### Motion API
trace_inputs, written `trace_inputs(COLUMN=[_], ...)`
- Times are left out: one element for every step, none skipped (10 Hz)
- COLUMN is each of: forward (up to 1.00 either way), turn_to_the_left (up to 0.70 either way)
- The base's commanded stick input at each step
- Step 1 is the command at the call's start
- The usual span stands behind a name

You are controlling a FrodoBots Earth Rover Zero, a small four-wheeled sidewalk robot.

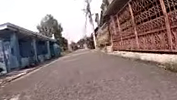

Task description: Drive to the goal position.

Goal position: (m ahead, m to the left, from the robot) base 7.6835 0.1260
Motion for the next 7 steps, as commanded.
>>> trace_inputs(forward=[0.7,0.7,0.7,0.7,0.7,0.7,0.7], turn_to_the_left=[0.0,0.0,0.0,0.0,0.0,0.0,0.0])
